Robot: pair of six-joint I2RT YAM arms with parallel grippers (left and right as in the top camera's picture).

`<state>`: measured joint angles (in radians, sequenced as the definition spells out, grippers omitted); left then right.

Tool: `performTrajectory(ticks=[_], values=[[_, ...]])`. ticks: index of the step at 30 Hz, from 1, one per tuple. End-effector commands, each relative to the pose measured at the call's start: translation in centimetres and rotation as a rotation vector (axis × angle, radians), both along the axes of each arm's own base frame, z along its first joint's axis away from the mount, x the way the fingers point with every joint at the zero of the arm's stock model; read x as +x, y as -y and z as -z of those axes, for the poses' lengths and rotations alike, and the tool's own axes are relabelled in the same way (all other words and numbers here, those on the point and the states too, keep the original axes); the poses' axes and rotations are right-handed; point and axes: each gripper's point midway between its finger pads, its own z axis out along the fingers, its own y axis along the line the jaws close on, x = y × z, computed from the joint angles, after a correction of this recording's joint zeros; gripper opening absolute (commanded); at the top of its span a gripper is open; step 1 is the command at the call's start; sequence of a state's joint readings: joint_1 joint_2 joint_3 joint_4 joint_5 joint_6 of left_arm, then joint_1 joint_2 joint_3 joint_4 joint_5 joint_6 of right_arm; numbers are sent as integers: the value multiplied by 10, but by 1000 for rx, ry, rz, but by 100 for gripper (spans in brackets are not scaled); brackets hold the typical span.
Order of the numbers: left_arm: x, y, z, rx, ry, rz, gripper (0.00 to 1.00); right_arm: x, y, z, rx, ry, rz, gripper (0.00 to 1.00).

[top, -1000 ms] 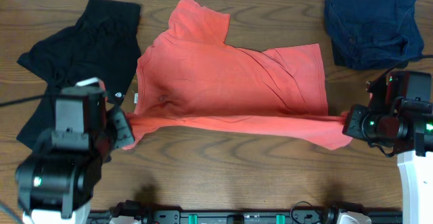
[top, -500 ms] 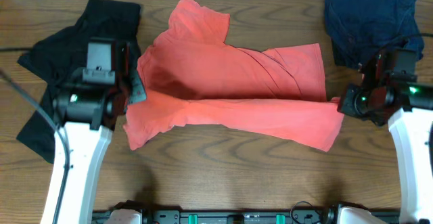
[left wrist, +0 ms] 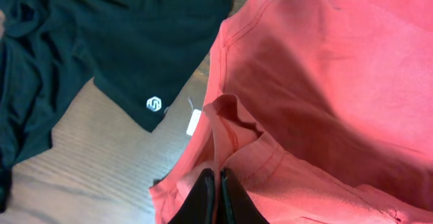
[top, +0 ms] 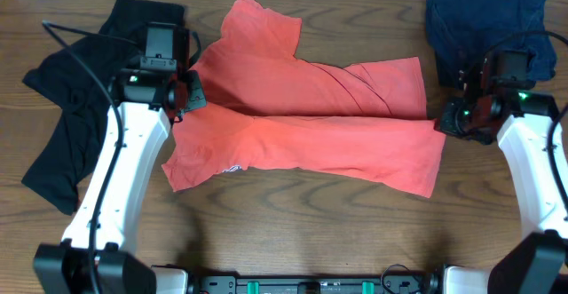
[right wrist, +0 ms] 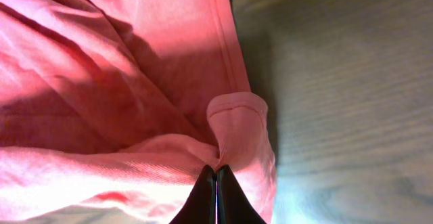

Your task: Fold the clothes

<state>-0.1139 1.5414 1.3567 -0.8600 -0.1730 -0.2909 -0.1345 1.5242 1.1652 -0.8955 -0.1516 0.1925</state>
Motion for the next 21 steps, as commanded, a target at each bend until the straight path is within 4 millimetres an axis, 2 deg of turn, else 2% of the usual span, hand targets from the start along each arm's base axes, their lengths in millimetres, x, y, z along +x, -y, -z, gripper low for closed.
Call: performTrajectory(ticks=[1, 12, 17, 18, 19, 20, 21], values=[[9, -4, 5, 28, -1, -5, 6, 8, -5, 6, 6, -2, -29, 1], [29, 15, 33, -50, -25, 62, 6, 20, -7, 34, 19, -42, -38, 1], [30, 19, 51, -59, -70, 68, 6, 21, -11, 40, 20, -53, -48, 1], [30, 20, 54, -64, -80, 70, 13, 21, -11, 40, 20, -54, -50, 1], [29, 22, 58, -73, -91, 74, 27, 21, -13, 40, 24, -54, -53, 6], [28, 23, 59, -81, -97, 77, 52, 21, -13, 40, 24, -53, -53, 13], [28, 23, 61, -80, -101, 77, 72, 21, -14, 40, 24, -53, -55, 35]])
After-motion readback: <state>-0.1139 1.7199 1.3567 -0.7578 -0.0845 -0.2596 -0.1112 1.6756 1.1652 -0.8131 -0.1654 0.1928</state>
